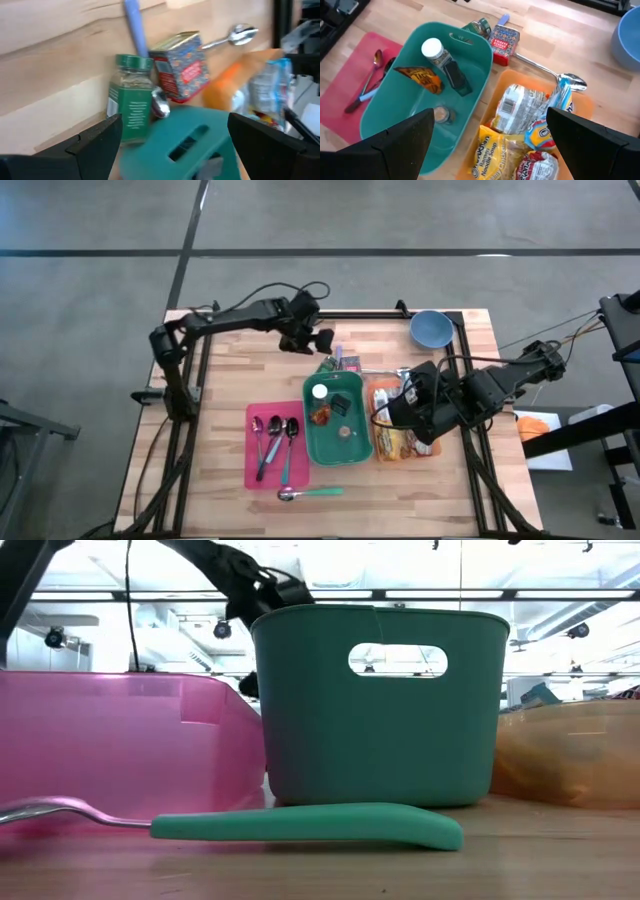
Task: Pick & Place Food Item
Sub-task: Put the green seasoning bottle into the green bin
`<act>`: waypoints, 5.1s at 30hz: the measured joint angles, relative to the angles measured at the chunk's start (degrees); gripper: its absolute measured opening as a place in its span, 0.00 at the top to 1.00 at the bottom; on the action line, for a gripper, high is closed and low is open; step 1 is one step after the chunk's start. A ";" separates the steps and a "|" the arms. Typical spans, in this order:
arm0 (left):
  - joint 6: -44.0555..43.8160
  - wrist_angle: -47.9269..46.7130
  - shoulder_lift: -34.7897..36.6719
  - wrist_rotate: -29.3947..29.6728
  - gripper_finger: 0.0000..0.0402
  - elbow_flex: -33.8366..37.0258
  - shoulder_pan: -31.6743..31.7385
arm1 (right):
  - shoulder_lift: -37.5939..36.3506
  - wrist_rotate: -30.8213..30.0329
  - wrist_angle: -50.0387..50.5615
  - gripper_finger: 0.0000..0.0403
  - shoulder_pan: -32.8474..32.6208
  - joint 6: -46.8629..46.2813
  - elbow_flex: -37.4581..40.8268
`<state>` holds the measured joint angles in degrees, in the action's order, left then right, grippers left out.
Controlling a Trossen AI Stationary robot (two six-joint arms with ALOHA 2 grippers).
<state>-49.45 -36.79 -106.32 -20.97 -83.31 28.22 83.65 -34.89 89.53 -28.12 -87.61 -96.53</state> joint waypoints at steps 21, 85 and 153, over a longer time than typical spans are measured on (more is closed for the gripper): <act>3.96 -2.53 -8.18 9.31 0.10 -0.04 -1.00 | 0.25 -0.24 -0.34 0.05 0.04 -0.71 0.33; 16.44 -8.24 -7.33 18.83 0.10 3.71 -2.75 | 0.31 4.11 -8.71 0.05 0.00 5.71 0.33; 4.11 1.21 -8.26 14.59 0.10 3.82 -6.67 | 2.90 9.49 -16.01 0.05 0.05 11.17 0.33</act>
<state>-45.34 -35.58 -114.59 -6.38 -79.48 21.55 86.55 -25.40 73.52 -28.07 -76.44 -96.20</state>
